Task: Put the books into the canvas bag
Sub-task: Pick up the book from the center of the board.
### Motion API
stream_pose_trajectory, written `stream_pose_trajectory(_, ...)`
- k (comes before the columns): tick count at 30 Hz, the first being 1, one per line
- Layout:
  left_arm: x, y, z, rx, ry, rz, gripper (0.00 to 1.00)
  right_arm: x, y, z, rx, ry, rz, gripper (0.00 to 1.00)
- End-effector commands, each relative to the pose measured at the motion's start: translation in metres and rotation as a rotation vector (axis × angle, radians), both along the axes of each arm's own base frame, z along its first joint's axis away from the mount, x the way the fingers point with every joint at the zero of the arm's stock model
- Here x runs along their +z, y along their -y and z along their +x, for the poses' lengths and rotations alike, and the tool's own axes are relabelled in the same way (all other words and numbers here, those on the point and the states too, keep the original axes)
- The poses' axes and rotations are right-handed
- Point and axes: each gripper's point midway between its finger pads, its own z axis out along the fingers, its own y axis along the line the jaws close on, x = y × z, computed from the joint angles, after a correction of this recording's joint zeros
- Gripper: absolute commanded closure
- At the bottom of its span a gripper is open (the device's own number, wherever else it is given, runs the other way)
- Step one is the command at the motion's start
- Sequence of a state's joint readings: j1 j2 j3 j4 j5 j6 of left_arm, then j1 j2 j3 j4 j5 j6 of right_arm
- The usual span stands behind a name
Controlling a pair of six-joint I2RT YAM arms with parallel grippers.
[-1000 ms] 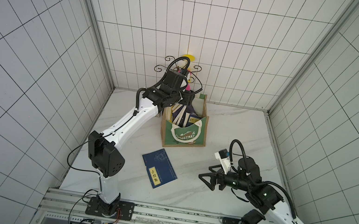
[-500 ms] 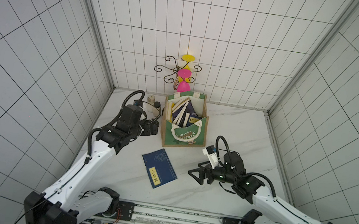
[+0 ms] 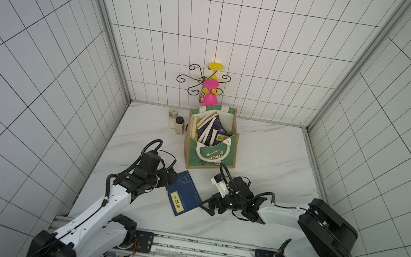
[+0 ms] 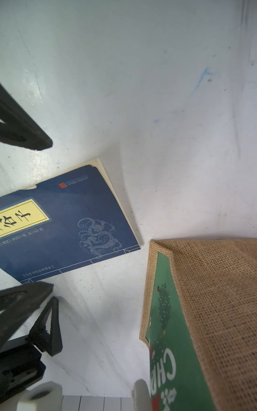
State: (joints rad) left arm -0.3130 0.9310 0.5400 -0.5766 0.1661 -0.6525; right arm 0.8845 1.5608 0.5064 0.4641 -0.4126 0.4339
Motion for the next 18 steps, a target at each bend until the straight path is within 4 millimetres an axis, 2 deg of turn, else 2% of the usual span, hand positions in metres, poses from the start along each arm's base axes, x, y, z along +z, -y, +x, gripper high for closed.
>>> stream_pose_trajectory(1, -0.008, 0.008, 0.003, -0.003, -0.020, -0.044, 0.14, 0.017, -0.027, 0.018, -0.011, 0.038, 0.058, 0.01)
stream_pose_trajectory(6, -0.026, 0.012, 0.000, -0.012, -0.050, -0.065, 0.22, 0.013, -0.036, 0.021, 0.000, 0.029, 0.057, 0.01)
stream_pose_trajectory(12, -0.032, 0.016, 0.003, -0.028, -0.051, -0.070, 0.28, 0.012, -0.043, 0.019, 0.024, 0.016, 0.065, 0.01)
stream_pose_trajectory(16, -0.034, 0.024, 0.005, -0.060, -0.048, -0.106, 0.38, 0.010, -0.045, 0.018, 0.035, 0.009, 0.067, 0.01)
stream_pose_trajectory(18, -0.036, 0.027, 0.007, -0.068, -0.047, -0.118, 0.38, 0.011, -0.046, 0.015, 0.044, 0.007, 0.074, 0.01)
